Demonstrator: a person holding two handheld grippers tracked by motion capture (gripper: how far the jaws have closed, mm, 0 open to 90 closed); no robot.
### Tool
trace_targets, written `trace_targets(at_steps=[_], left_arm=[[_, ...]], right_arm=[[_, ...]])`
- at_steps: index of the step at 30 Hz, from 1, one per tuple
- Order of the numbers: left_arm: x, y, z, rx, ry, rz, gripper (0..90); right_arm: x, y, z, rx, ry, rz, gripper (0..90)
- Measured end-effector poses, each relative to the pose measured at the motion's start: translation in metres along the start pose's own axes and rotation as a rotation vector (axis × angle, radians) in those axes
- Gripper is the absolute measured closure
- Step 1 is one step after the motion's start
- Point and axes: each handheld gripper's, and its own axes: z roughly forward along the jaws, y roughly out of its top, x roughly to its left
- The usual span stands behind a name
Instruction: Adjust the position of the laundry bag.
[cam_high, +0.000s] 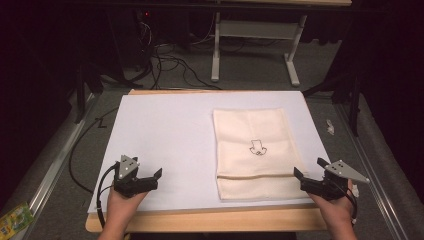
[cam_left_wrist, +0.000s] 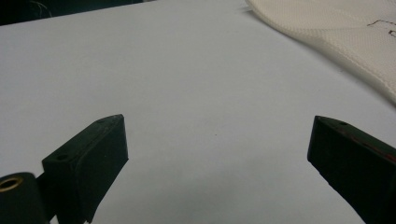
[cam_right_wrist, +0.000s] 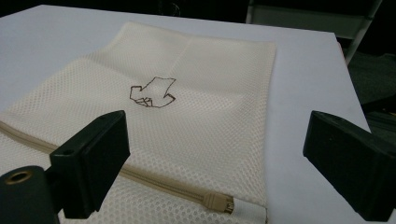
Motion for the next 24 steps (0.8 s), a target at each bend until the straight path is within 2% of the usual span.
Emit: trace_targets(at_steps=[2, 5, 6, 9, 12, 15, 18, 21, 22, 23, 24], left_arm=[[0.0, 0.001, 0.0, 0.004, -0.007, -0.004, 6.2], [0.001, 0.002, 0.002, 0.009, -0.031, -0.038, 7.9], [0.001, 0.003, 0.004, 0.007, -0.057, -0.059, 9.6], [0.001, 0.003, 0.003, -0.004, -0.067, -0.057, 13.9], [-0.003, 0.003, 0.003, 0.001, -0.053, -0.036, 14.5], [-0.004, 0.004, 0.002, 0.005, -0.057, -0.041, 15.2], [-0.008, 0.005, 0.003, -0.001, -0.08, -0.045, 16.5], [-0.015, 0.007, 0.008, 0.014, -0.108, -0.037, 19.1], [-0.021, 0.007, 0.012, 0.023, -0.133, -0.036, 23.0], [-0.021, 0.007, 0.012, 0.023, -0.133, -0.036, 24.7], [-0.029, 0.009, 0.018, 0.033, -0.171, -0.037, 25.7]], right_arm=[[-0.002, 0.001, 0.001, -0.004, -0.001, 0.001, 7.5], [-0.003, 0.001, 0.003, -0.002, 0.003, -0.001, 7.7], [-0.003, 0.001, 0.004, 0.002, 0.006, -0.005, 7.7], [-0.003, 0.001, 0.006, 0.002, 0.008, -0.017, 7.7], [-0.003, 0.001, 0.008, 0.008, 0.017, -0.015, 7.7], [-0.004, 0.001, 0.008, 0.008, 0.018, -0.015, 7.6], [-0.004, 0.001, 0.009, 0.011, 0.02, -0.021, 7.7], [-0.004, 0.0, 0.01, 0.017, 0.024, -0.018, 7.7], [-0.004, 0.0, 0.012, 0.018, 0.024, -0.02, 7.7], [-0.004, 0.001, 0.013, 0.02, 0.026, -0.019, 7.8], [-0.003, 0.001, 0.013, 0.021, 0.026, -0.018, 7.8]])
